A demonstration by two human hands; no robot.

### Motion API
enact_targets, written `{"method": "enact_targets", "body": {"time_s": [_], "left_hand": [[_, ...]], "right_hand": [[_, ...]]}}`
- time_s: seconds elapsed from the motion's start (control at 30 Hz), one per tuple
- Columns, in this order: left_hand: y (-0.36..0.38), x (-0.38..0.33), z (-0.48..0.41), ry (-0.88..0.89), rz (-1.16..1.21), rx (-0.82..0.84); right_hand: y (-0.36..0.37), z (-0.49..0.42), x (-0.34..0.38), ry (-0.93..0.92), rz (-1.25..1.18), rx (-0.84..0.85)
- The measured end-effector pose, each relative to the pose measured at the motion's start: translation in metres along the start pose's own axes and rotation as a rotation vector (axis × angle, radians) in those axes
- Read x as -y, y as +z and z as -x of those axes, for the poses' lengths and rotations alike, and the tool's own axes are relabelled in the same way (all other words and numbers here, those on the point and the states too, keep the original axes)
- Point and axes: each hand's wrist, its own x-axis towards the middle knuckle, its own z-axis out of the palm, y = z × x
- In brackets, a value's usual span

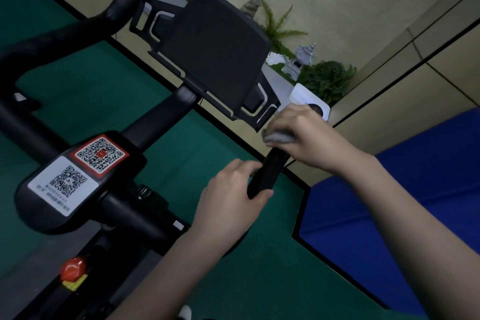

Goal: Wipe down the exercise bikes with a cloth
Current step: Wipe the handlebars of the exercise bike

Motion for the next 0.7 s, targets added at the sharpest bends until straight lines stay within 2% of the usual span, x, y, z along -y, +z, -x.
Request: {"method": "enact_targets", "body": {"time_s": [0.1,0.3,0.47,0.7], "left_hand": [[0.000,-0.001,0.000,-0.012,-0.009,-0.004],[0.003,-0.006,-0.012,-0.041,-0.040,-0.007],[0.007,-0.018,-0.035,-0.057,-0.019,0.015],[0.013,-0.024,-0.047,-0.044,-0.009,-0.011]], "right_hand": [[-0.007,-0.003,-0.003,-0.026,-0.024,0.055],[-0.017,-0.010,-0.018,0.074,0.024,-0.127],[-0.011,-0.001,-0.017,-0.035,-0.054,-0.095],[0.006,0.007,-0.025,0.079,-0.092,-0.425]]}}
